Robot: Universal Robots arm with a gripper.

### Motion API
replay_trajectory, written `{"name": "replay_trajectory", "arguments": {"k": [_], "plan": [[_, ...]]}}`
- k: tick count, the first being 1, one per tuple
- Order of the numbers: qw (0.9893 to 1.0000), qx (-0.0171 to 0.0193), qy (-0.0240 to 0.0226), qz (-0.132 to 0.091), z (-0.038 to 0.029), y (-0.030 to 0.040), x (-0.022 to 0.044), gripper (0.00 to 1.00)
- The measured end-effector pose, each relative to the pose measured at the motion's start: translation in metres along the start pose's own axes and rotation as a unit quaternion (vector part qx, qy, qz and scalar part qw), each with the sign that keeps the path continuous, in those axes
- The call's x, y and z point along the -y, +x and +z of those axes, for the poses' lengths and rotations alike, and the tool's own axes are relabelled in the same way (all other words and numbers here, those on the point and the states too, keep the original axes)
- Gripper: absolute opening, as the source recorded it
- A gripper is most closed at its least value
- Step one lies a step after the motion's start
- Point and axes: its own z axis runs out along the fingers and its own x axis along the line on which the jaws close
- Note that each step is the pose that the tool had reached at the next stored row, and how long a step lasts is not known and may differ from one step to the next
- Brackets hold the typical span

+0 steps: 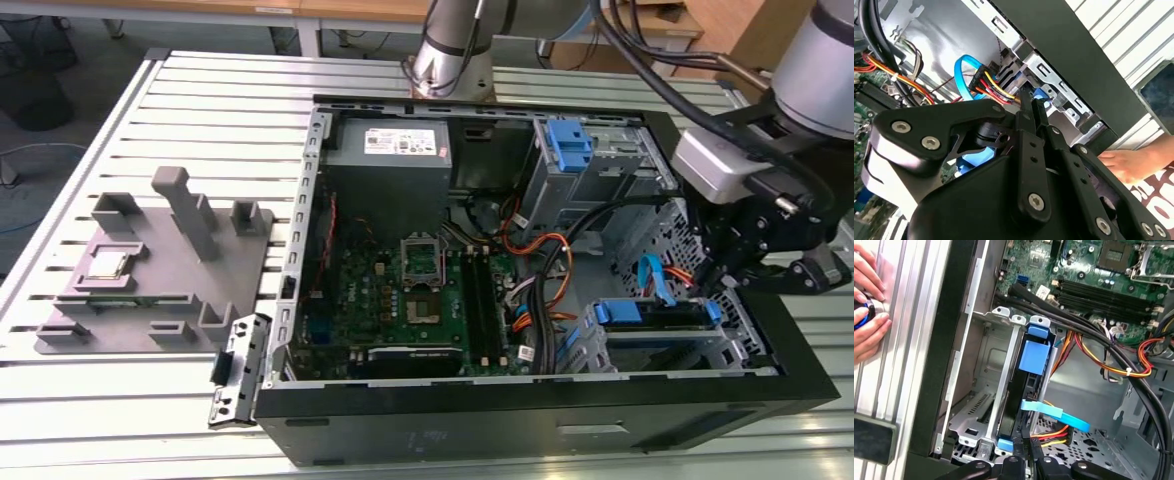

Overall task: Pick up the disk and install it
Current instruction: 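Insert the second disk wire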

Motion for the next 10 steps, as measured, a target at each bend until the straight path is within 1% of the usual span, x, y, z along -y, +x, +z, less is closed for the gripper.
{"name": "replay_trajectory", "arguments": {"k": [3, 4, 10], "plan": [[0.9999, -0.0037, 0.0155, 0.001, 0.0004, -0.0009, -0.0048, 0.16], [0.9998, -0.0042, 0.0179, 0.001, 0.0007, -0.001, -0.0052, 0.16], [0.9998, -0.0045, 0.0182, 0.001, 0.0005, -0.001, -0.0052, 0.16]]}}
